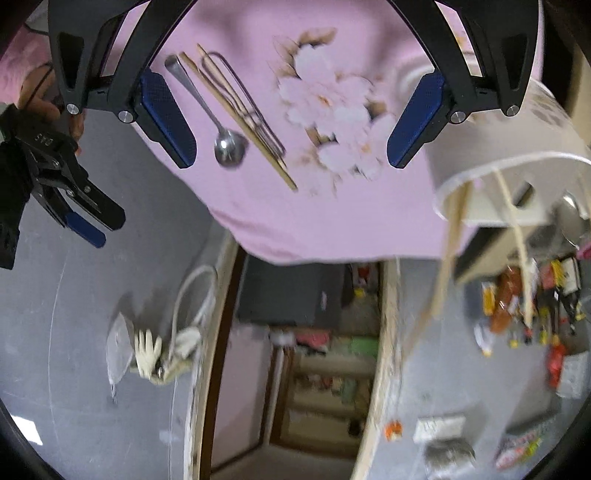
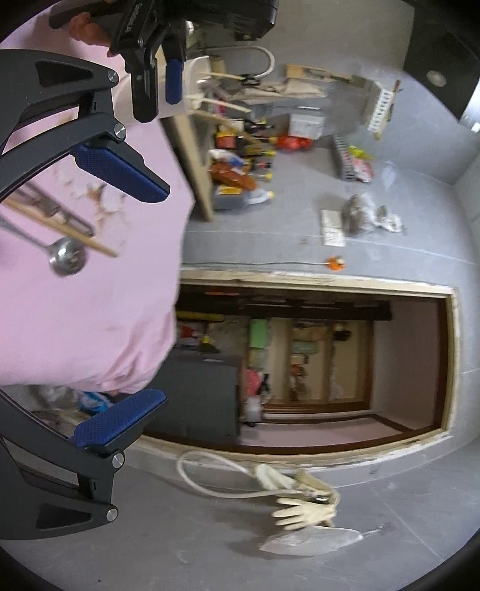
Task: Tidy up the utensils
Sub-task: 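Move both open tools back over the remaining utensils on the cloth, then grasp the steel peeler with the left tool while the right tool grasps a large spoon, then lift the peeler and spoon with both tools over the white holder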
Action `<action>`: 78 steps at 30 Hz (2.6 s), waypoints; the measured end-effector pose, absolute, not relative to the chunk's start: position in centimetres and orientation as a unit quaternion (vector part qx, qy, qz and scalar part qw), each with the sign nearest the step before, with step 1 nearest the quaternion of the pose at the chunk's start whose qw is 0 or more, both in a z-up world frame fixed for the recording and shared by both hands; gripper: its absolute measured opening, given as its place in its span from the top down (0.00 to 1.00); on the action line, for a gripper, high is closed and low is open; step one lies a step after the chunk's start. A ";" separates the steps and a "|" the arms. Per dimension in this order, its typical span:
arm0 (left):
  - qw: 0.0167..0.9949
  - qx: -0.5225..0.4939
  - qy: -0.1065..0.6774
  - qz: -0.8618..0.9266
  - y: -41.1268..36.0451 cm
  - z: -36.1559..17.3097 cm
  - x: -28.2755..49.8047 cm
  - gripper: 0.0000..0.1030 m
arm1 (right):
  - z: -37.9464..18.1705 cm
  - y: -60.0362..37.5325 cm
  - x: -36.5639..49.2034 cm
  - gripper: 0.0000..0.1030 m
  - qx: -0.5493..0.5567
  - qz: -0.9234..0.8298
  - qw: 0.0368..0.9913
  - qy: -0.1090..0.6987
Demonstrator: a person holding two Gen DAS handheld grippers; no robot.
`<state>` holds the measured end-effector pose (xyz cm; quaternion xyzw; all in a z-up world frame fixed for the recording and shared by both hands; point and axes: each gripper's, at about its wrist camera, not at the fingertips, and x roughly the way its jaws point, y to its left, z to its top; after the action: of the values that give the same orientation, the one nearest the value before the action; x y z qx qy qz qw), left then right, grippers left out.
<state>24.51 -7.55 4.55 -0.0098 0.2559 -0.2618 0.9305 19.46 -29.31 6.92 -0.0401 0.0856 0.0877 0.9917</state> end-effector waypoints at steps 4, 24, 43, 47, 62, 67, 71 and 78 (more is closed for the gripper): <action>0.910 -0.012 0.307 -0.279 -8.9 3.5 25.9 0.02 | 5.6 -30.1 20.4 0.06 -0.054 0.095 0.985 0.132; 0.814 -0.052 0.486 -0.314 -11.4 -0.6 33.1 0.67 | -0.1 -31.1 25.1 0.46 -0.053 0.173 0.921 0.345; 0.793 -0.118 0.519 -0.296 -6.9 -0.8 33.7 0.84 | -1.8 -28.8 27.5 0.47 -0.099 0.192 0.890 0.402; 0.806 -0.092 0.514 -0.279 -6.2 -0.5 32.6 0.85 | -2.0 -28.0 28.3 0.47 -0.109 0.196 0.884 0.410; 0.807 -0.018 0.523 -0.273 -8.0 -0.4 31.8 0.84 | -2.9 -25.9 31.0 0.56 -0.119 0.179 0.873 0.439; 0.798 -0.022 0.537 -0.272 -9.0 -0.4 33.6 0.82 | -2.8 -25.6 30.5 0.64 -0.127 0.178 0.876 0.431; 0.802 0.000 0.533 -0.268 -9.9 -0.5 33.9 0.82 | -2.7 -26.0 30.5 0.65 -0.108 0.178 0.878 0.431; 0.827 0.048 0.502 -0.250 -11.0 -0.5 33.1 0.91 | -2.1 -26.1 29.6 0.65 -0.111 0.163 0.891 0.409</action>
<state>33.06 -11.02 -0.54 0.0479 0.5021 -0.2499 0.8265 29.59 -26.06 -2.10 -0.1109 0.4094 0.1626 0.8908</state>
